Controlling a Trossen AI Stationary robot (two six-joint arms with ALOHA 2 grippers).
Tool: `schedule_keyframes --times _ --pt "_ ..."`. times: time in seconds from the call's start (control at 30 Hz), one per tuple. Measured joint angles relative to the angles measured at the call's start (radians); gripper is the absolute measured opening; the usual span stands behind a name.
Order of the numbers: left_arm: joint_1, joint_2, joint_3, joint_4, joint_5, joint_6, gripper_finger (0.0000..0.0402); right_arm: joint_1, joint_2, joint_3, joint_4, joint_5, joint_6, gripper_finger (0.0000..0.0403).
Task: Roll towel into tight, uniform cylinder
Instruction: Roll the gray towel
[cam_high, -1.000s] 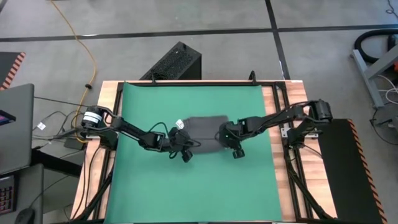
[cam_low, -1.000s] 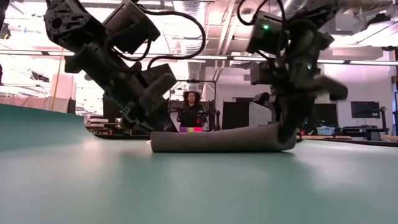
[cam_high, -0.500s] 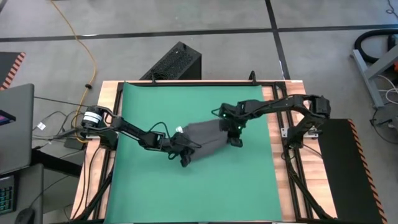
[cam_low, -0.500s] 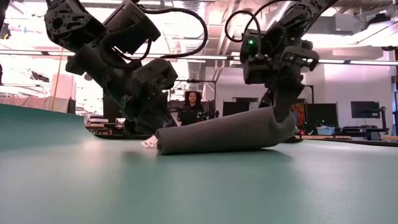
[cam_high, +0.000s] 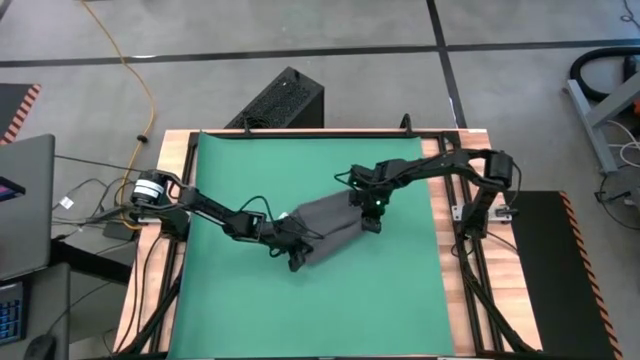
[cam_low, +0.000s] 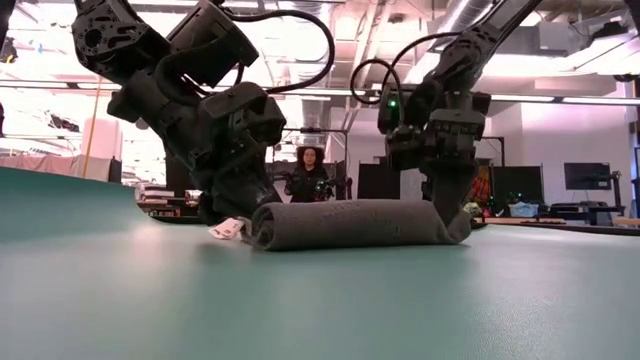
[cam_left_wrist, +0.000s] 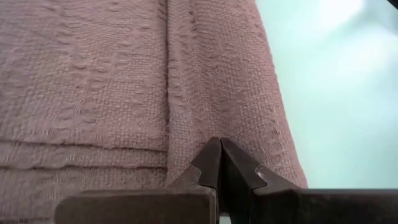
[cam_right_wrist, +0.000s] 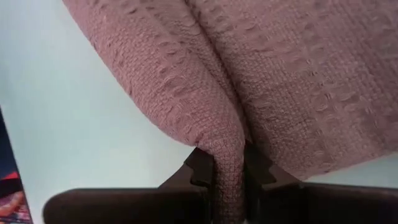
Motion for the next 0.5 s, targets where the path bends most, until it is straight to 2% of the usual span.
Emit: schedule_keyframes --times 0.23,0.5 --pt "0.0 0.0 0.0 -0.008 0.026 -0.009 0.0 -0.013 0.002 0.042 -0.056 -0.056 0.013 0.005" --pt "0.022 0.0 0.001 -0.007 0.146 -0.011 0.0 -0.064 0.044 0.065 -0.051 -0.091 0.062 0.005"
